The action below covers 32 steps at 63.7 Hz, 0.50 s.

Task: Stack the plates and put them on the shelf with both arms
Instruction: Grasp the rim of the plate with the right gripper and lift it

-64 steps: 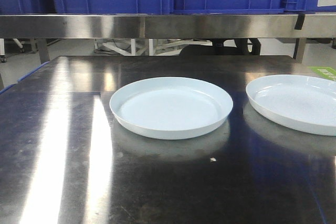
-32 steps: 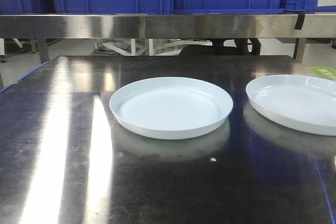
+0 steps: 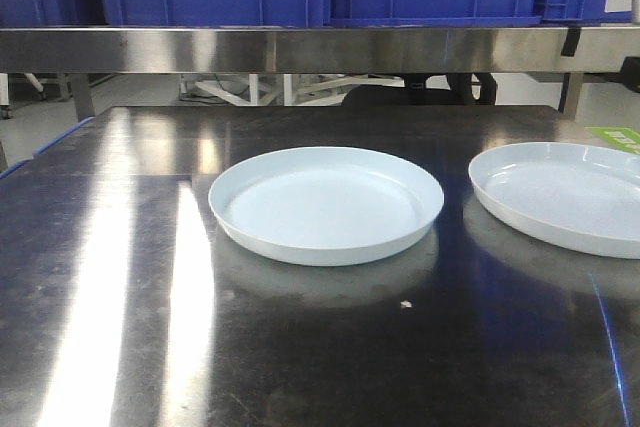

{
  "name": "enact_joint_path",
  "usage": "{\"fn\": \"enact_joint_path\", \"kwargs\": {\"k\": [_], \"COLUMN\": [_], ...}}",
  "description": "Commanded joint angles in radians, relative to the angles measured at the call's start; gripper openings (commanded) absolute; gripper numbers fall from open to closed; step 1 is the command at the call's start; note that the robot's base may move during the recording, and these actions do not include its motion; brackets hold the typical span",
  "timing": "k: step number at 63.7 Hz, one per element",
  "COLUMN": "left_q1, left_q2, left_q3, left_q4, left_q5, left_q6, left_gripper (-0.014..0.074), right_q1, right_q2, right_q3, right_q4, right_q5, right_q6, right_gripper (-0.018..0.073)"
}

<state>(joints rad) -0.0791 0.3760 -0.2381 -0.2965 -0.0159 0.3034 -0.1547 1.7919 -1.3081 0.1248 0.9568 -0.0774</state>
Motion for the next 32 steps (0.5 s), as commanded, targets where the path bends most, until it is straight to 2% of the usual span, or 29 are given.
{"fn": "enact_joint_path", "kwargs": {"k": [1,32], "left_q1": [0.001,0.001], "left_q2": [0.005,0.005], "left_q3": [-0.030,-0.030], "left_q4": [-0.003,-0.003], "left_q5": [-0.082,-0.082], "left_q6": [0.000,0.000], "left_gripper": [0.0080,0.0080], "right_q1": [-0.009,-0.054], "right_q2": [-0.044,-0.039], "right_q3": [-0.040,-0.055], "right_q4": [0.008,0.007], "right_q5": [-0.002,-0.005], "right_q6": [-0.020,-0.030], "right_gripper": [0.0356,0.0356]}}
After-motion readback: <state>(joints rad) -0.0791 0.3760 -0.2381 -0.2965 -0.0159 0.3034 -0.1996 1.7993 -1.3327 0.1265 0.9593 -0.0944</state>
